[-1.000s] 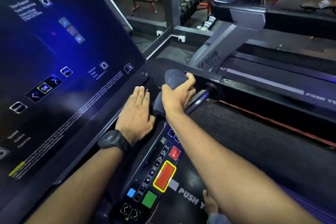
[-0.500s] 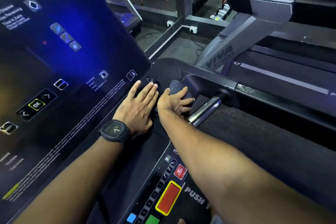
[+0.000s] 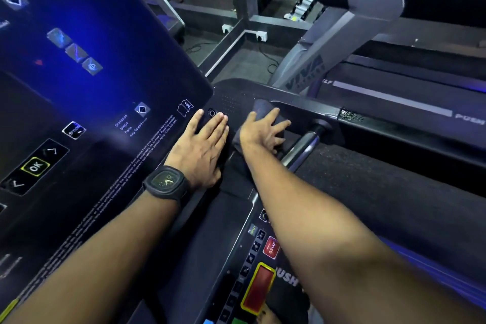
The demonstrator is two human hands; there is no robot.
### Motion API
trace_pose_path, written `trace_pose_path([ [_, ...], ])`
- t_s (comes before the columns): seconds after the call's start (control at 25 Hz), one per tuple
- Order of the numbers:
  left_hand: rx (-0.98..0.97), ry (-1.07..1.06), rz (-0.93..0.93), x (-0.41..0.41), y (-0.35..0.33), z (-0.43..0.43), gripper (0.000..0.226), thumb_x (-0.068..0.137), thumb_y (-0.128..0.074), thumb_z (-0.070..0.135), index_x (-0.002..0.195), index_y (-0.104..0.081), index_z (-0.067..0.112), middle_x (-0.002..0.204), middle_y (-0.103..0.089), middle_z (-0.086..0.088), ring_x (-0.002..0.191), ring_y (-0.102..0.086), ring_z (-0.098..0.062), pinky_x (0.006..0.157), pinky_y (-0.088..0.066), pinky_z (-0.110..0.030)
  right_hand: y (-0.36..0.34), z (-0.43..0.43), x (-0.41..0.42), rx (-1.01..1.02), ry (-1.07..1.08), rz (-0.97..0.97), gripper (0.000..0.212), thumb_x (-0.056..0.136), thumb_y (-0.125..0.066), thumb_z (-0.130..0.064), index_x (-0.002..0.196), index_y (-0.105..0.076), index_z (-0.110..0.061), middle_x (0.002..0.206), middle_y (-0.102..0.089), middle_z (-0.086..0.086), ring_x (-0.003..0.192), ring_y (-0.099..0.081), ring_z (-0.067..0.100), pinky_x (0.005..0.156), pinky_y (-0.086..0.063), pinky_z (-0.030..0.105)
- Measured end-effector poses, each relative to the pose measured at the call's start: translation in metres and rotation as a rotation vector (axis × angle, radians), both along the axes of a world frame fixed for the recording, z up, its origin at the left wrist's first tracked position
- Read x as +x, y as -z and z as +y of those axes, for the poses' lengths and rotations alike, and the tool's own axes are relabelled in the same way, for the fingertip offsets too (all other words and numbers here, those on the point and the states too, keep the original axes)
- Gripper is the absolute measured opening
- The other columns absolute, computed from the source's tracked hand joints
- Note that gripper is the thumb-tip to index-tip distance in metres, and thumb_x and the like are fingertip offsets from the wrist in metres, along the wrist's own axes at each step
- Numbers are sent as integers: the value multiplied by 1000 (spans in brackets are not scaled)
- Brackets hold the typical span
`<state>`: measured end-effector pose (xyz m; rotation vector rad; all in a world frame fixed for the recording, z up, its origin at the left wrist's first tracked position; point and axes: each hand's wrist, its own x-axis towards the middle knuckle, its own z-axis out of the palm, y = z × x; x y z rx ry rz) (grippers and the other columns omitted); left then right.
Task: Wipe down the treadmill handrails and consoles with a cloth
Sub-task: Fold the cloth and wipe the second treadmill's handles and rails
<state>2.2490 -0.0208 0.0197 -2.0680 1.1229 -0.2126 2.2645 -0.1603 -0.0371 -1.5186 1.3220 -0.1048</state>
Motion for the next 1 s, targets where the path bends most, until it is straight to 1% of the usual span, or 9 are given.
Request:
trace_pose_path([
  [0.08, -14, -4, 0, -1, 0, 0, 91, 89, -30, 57, 156, -2, 3, 164, 4, -18, 152, 8, -29, 117, 12, -60, 3, -6, -5, 140, 158, 53, 71, 102, -45, -44, 160, -9, -27, 166, -3, 15, 141, -28, 48, 111, -30, 56],
  [0.28, -39, 1, 8, -1, 0, -1, 91, 88, -32, 57, 156, -5, 3, 165, 1, -18, 153, 6, -30, 118, 11, -60, 4, 15, -12, -57, -129, 16, 73, 100, -46, -48, 159, -7, -32, 166, 2, 11, 143, -20, 48, 111, -30, 60],
  [0.4, -41, 5, -8, -3, 2, 0, 90, 88, -31, 56, 156, -5, 2, 165, 1, -18, 152, 7, -30, 118, 11, -61, 9, -8, -7, -42, -46, -1, 73, 100, -46, -47, 160, -8, -29, 166, -5, 14, 142, -25, 50, 111, -32, 57],
  [0.52, -53, 5, 0, -2, 2, -2, 89, 89, -32, 56, 156, -6, 3, 165, 0, -17, 153, 6, -29, 118, 11, -61, 12, 16, -13, 10, -82, 77, 77, 100, -48, -46, 160, -3, -27, 165, -1, 17, 143, -19, 52, 112, -28, 61],
  [0.64, -60, 7, -9, -1, 4, -1, 89, 89, -31, 56, 156, -7, 3, 165, 0, -17, 153, 6, -29, 117, 11, -61, 11, -1, -11, -44, -104, -8, 74, 101, -46, -47, 160, -5, -28, 166, -2, 14, 142, -24, 50, 110, -31, 58],
  [0.72, -61, 3, -6, -2, 4, -2, 89, 88, -32, 56, 156, -8, 3, 165, -1, -17, 153, 5, -29, 117, 11, -61, 11, -14, -7, 53, 54, 12, 74, 102, -46, -44, 160, -4, -24, 165, -6, 16, 141, -28, 49, 109, -33, 56],
  [0.8, -66, -1, 7, -2, 3, -3, 89, 88, -33, 56, 156, -11, 3, 165, -4, -17, 153, 3, -29, 118, 10, -61, 6, 4, -11, 104, 33, 58, 76, 102, -47, -43, 160, -3, -23, 164, -4, 17, 142, -24, 48, 111, -30, 58],
  [0.92, -85, 14, 9, 0, 3, -4, 90, 87, -35, 57, 156, -13, 3, 165, -6, -17, 153, 1, -29, 118, 8, -61, 9, 23, -17, -174, -210, -33, 76, 100, -48, -47, 160, -5, -28, 166, 0, 13, 145, -18, 45, 110, -31, 60],
  [1.0, -63, -3, 15, -2, 3, -3, 90, 88, -35, 57, 156, -11, 3, 165, -5, -17, 153, 3, -29, 118, 9, -62, 19, -3, -10, -170, -151, -89, 74, 101, -47, -45, 160, -8, -24, 166, -3, 14, 144, -24, 46, 108, -36, 56],
])
